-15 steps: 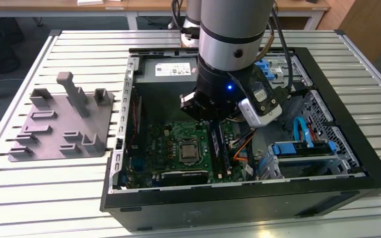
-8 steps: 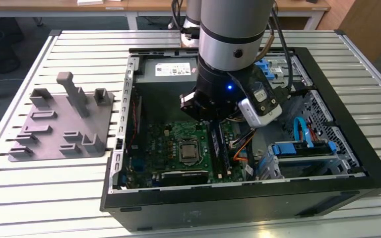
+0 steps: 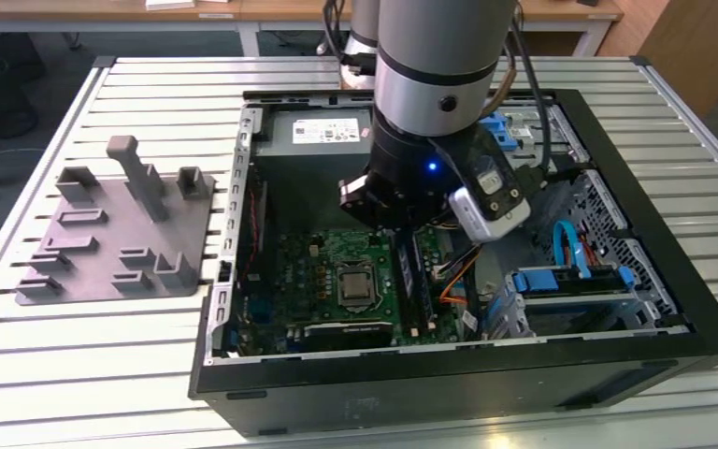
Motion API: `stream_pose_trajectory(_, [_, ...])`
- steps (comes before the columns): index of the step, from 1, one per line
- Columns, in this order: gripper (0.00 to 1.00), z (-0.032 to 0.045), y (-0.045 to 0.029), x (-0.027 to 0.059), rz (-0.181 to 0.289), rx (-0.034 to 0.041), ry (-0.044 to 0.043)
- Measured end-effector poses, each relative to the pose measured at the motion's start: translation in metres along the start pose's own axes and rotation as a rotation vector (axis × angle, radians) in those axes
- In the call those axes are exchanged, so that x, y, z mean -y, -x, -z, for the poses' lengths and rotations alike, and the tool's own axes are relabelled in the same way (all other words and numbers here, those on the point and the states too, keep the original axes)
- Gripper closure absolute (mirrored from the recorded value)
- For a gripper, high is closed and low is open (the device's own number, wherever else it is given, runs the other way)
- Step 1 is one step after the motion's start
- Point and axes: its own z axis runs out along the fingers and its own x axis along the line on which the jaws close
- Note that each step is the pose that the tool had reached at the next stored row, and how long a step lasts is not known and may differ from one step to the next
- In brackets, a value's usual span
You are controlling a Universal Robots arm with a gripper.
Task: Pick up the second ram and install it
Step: 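Insert the second ram into the second slot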
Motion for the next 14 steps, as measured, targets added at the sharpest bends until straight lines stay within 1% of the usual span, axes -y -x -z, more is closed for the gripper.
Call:
stream_pose_trajectory(5, [0.86,-0.0047,0.0001,0.0011,-0.051,0.002,-0.0008])
stream_pose_trajectory(9, [0.86,-0.0083,0.0009,0.0027,-0.058,0.0024,-0.0009])
stream_pose_trajectory(14, [0.86,-0.0171,0.0014,0.0052,-0.07,0.0028,-0.0011])
